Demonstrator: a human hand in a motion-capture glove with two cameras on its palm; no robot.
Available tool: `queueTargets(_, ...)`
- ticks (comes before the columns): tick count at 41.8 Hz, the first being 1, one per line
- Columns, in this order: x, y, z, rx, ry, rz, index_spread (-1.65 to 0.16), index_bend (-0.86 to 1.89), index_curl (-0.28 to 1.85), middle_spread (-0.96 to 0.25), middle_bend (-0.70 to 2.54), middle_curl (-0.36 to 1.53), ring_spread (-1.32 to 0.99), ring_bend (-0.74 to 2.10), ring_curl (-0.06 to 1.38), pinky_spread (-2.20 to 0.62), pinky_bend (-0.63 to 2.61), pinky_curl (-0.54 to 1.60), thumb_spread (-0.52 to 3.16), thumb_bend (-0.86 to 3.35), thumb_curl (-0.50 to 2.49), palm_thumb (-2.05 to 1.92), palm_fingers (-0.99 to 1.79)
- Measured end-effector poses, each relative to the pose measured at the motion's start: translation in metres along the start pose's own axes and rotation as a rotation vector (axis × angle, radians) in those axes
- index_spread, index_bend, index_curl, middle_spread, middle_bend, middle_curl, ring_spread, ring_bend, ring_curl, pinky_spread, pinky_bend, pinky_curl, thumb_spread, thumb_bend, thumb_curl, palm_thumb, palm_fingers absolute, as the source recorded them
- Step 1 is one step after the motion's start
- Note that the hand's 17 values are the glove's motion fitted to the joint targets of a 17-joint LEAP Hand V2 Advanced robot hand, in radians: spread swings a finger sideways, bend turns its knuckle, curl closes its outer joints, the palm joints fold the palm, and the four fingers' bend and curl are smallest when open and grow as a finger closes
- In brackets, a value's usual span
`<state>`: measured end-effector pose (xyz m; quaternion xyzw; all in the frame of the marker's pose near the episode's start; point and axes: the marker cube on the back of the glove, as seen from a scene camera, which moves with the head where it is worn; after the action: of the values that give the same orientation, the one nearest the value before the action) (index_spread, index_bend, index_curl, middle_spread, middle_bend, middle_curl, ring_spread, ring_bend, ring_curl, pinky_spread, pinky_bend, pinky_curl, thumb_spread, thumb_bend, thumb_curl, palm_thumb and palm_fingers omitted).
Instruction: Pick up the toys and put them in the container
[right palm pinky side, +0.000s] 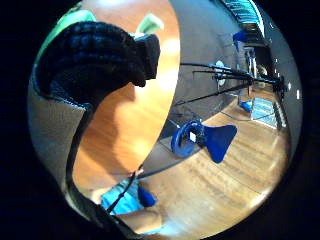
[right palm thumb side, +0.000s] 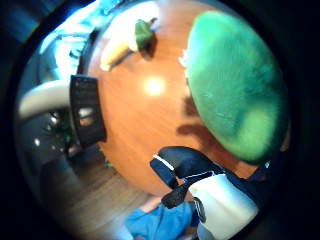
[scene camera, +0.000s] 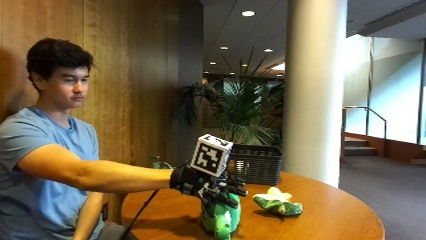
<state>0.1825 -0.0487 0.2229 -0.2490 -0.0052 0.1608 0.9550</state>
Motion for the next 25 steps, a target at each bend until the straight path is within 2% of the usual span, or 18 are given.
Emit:
queueTargets(6,-0.012,0.001,0.026,-0.014,-0.035,-0.043,-0.26,0.00,0.07,0.07,0.08,0.20,0.08,0.18,0.34,0.06,1.53,0.37,0.98,-0.01,0.28,0.02,-0.37)
queueTargets(14,-0.019,0.001,0.047,0.136,0.020,-0.013,-0.26,0.00,0.05,0.07,0.07,0.17,0.08,0.25,0.36,-0.01,1.66,0.40,1.02,0.03,0.30,0.17,-0.30)
queueTargets(20,-0.016,-0.001,0.052,0.224,-0.050,-0.008,-0.28,0.07,0.05,0.06,0.18,0.19,0.06,0.51,0.42,-0.12,1.62,0.39,1.11,0.11,0.34,0.34,0.01)
queueTargets(25,-0.019,0.000,0.052,0.306,-0.066,-0.006,-0.29,0.12,0.07,0.03,0.22,0.22,0.00,0.66,0.46,-0.16,1.57,0.36,1.18,0.15,0.36,0.43,0.14)
